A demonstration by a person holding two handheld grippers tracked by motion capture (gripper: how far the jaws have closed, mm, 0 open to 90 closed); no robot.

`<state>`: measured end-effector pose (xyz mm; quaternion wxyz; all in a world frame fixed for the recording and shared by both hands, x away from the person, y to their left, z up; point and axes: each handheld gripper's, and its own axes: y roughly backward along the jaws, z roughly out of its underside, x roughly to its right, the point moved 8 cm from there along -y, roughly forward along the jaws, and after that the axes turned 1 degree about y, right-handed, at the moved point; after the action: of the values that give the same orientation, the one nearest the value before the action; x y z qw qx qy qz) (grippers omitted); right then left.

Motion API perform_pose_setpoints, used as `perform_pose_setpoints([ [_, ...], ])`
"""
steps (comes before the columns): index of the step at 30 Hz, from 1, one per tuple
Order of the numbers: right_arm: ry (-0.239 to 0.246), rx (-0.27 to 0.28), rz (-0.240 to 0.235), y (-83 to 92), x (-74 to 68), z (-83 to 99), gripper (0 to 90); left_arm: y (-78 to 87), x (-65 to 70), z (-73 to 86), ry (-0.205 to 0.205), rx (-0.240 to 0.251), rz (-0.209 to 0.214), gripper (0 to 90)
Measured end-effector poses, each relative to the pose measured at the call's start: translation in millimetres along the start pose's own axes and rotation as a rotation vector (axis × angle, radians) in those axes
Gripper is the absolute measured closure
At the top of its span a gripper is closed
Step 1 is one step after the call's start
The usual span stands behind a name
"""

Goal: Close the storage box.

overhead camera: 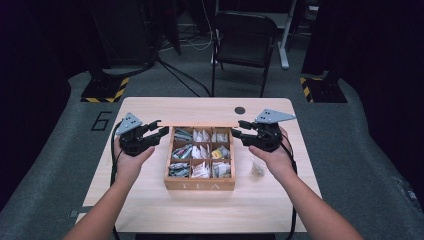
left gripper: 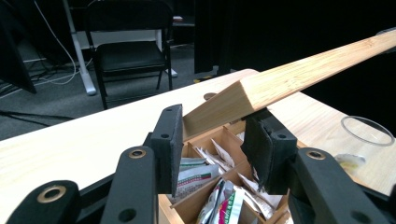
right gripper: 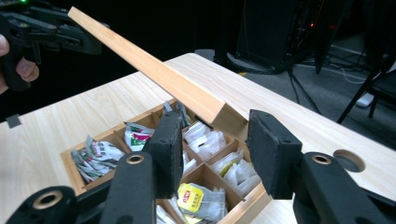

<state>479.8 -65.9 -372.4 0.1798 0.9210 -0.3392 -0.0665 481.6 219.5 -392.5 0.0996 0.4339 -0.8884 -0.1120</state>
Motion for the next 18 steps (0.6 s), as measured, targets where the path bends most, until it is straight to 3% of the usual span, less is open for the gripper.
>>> perform_pose_setpoints([
  [8, -0.001, -0.033, 0.002, -0.3, -6.4, 12.4, 55.7, 6.0, 5.2, 14.2, 0.0, -0.01, 0.017, 57.2],
  [9, -0.018, -0.037, -0.001, 0.3, -7.8, 14.6, 55.8, 6.8, 6.0, 16.0, -0.001, -0.015, 0.02, 57.1],
  [13, -0.026, -0.032, -0.007, 2.7, -12.5, 22.4, 56.0, 10.2, 9.7, 24.1, -0.025, -0.034, 0.02, 57.1],
  [18, -0.031, -0.021, -0.001, 6.4, -21.0, 33.5, 56.0, 14.7, 12.9, 34.8, -0.024, -0.039, 0.032, 56.9],
])
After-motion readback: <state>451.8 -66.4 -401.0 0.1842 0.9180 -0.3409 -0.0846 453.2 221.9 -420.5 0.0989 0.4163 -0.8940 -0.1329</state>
